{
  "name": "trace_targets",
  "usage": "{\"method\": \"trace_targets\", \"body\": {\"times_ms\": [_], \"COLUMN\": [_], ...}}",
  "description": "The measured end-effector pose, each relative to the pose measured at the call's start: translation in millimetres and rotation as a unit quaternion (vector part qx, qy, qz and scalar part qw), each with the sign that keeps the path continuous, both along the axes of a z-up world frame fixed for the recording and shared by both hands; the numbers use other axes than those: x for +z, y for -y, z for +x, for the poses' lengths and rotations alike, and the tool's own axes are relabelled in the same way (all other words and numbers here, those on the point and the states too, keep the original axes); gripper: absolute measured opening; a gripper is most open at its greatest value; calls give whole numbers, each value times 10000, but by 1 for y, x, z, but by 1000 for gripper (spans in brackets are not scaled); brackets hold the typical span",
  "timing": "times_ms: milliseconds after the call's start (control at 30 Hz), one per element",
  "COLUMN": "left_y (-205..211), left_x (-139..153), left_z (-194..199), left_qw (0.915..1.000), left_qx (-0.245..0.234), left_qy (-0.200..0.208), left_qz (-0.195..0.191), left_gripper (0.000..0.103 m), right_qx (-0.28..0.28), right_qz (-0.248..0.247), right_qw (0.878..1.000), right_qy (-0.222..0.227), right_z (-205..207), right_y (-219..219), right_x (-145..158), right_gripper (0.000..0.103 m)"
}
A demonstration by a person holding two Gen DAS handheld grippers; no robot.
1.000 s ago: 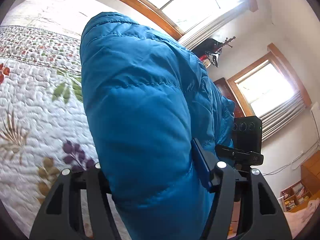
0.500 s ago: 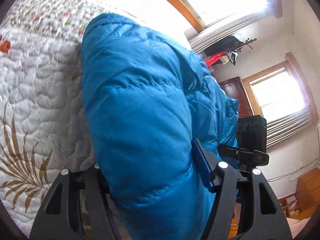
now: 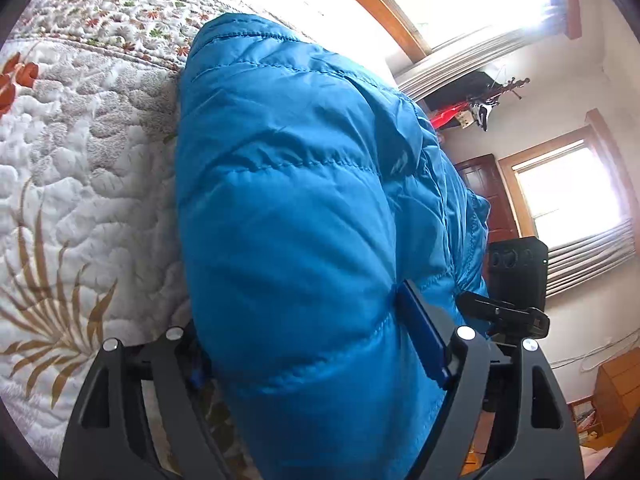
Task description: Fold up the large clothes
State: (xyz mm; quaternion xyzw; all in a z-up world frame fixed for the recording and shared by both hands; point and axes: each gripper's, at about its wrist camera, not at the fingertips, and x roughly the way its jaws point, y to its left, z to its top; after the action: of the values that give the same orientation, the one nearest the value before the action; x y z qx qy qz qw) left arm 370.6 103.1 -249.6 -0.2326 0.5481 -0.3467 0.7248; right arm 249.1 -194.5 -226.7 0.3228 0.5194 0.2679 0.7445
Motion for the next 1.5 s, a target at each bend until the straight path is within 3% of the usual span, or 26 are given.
{"method": "trace_targets", "body": {"times_ms": [300, 533, 633, 767, 933, 1000, 1267, 1333, 1500], "left_y": [-23, -24, -22, -19, -19, -17, -8, -6, -4], "left_x": [20, 12, 2, -7, -5, 4, 52, 61, 81], "left_z": [-47, -83, -87, -88, -87, -87, -117, -126, -159], "left_qw": [9993, 9985, 9980, 9973, 9959, 9943, 9809, 9750, 9568], "left_qx": [180, 124, 180, 180, 237, 281, 626, 721, 839], "left_qy": [146, 201, 62, 151, 209, 256, 618, 736, 1078], "left_qz": [286, 485, 602, 701, 853, 996, 1733, 1969, 2565], "left_gripper": [79, 82, 83, 85, 86, 86, 88, 90, 91], "right_qx": [-26, -175, -221, -313, -337, -381, -412, -420, -440], "right_qz": [-266, -356, -605, -500, -657, -715, -1624, -1981, -2495], "right_qw": [9996, 9991, 9976, 9975, 9965, 9961, 9858, 9793, 9674], "right_qy": [93, -124, -241, -386, -389, -362, -101, -73, 60], "right_z": [-52, -85, -87, -87, -83, -83, -108, -117, -137], "right_y": [15, 23, 22, 24, 17, 9, -9, -17, -33], "right_x": [21, -5, -17, -39, -38, -22, 25, 33, 48], "right_gripper": [85, 83, 83, 83, 82, 82, 94, 99, 99]}}
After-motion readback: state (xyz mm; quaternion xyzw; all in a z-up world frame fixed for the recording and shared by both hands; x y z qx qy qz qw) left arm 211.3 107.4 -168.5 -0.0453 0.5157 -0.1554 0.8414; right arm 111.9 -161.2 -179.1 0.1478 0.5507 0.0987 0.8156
